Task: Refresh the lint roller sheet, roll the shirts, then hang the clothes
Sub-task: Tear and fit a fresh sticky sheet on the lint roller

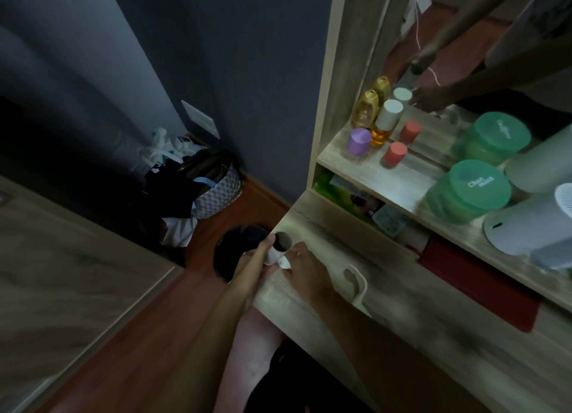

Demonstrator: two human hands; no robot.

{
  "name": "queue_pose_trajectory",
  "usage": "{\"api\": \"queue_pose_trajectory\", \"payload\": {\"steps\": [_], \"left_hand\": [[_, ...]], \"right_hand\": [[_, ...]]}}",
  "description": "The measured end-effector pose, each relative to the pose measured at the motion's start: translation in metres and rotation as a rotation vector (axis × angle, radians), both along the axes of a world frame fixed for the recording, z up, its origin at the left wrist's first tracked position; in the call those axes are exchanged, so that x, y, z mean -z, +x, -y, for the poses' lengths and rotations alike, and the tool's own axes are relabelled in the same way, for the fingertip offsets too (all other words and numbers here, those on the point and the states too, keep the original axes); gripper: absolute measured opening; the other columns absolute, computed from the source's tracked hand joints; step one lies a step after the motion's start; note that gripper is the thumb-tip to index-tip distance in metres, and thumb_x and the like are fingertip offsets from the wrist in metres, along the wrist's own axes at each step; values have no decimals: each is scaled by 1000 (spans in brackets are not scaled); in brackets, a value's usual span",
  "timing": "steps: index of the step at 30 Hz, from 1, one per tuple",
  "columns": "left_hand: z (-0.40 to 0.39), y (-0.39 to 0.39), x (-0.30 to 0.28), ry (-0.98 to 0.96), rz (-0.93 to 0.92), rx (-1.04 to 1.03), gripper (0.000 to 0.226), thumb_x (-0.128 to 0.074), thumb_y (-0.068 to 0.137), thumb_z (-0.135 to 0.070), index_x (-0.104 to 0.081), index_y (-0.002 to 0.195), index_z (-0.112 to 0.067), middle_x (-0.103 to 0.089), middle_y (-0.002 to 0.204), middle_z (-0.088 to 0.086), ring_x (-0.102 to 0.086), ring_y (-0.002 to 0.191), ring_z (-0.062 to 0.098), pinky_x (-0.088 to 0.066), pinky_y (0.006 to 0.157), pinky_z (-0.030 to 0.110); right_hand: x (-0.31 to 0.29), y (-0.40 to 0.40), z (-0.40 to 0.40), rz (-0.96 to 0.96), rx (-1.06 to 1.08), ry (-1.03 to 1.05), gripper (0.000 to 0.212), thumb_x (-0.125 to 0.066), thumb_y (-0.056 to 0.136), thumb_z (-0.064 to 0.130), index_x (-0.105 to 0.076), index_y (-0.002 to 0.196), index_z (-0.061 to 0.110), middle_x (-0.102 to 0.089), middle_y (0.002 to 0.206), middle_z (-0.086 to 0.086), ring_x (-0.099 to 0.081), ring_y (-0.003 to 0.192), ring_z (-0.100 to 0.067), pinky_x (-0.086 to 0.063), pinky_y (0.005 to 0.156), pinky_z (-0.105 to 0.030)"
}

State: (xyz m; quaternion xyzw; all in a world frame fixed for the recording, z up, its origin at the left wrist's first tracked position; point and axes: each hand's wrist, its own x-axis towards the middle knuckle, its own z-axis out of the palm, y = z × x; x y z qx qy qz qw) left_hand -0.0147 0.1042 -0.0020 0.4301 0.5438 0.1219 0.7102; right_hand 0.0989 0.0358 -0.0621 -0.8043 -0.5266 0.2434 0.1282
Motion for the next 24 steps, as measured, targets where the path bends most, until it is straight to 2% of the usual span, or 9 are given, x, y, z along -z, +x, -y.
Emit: {"api": "queue_pose_trajectory", "payload": {"steps": [4,7,9,11,13,16,20,22,24], "left_hand": [[0,-3,-1,-68,14,-48,42,-63,83,-48,-73,104,-13,-74,100,9,-71,93,22,-53,93,40],[4,0,-1,-73,13,-62,42,-62,86,-43,-70,108,-8,-68,109,17,-68,95,23,-53,93,38],[4,3,-1,-82,-7,-52,49,-62,86,-45,-67,112,-5,-64,113,14,-64,95,21,-49,94,38],[6,6,-1,-95,10,-1,51,-65,81,-50,-68,112,-10,-65,117,16,-65,101,23,-48,99,37],[9,11,-1,-99,36,59,59,-68,73,-57,-68,112,-12,-67,117,12,-65,107,22,-48,101,37],[16,20,3,-91,53,119,64,-70,70,-60,-68,112,-11,-71,110,7,-67,105,20,-49,99,37],[25,32,-2,-57,31,177,71,-69,65,-67,-67,111,-13,-72,105,9,-70,95,20,-54,92,39],[30,36,-7,-17,24,202,69,-66,70,-65,-67,110,-9,-73,101,8,-71,90,21,-56,85,36],[34,39,-10,14,10,203,65,-63,77,-60,-67,107,-3,-73,96,10,-71,85,21,-56,76,31]], "right_hand": [[1,4,-1,4,23,32,35,-59,90,29,-53,120,14,-49,120,-6,-59,101,-20,-53,84,-32],[-9,13,6,-174,311,82,48,-64,86,31,-51,130,17,-49,128,-3,-57,106,-15,-49,79,-23],[-22,24,15,-287,496,166,35,-65,85,31,-59,117,19,-57,119,-1,-57,94,-6,-40,66,-12],[-40,33,29,-425,574,261,26,-66,84,29,-62,109,21,-57,109,3,-57,88,-1,-43,63,-11],[-63,38,40,-518,548,343,28,-69,85,26,-61,111,25,-54,103,12,-60,90,-3,-51,67,-14],[-85,40,50,-494,449,357,33,-71,84,24,-59,115,25,-50,99,20,-56,90,3,-45,66,-3],[-94,44,59,-458,400,321,38,-73,82,29,-57,117,25,-46,96,26,-49,87,12,-39,67,3],[-95,46,63,-506,400,326,35,-74,81,26,-58,113,25,-50,101,22,-52,90,9,-44,75,-2],[-96,47,67,-582,423,355,36,-74,81,21,-62,115,20,-57,112,8,-57,98,-2,-49,84,-13]]}}
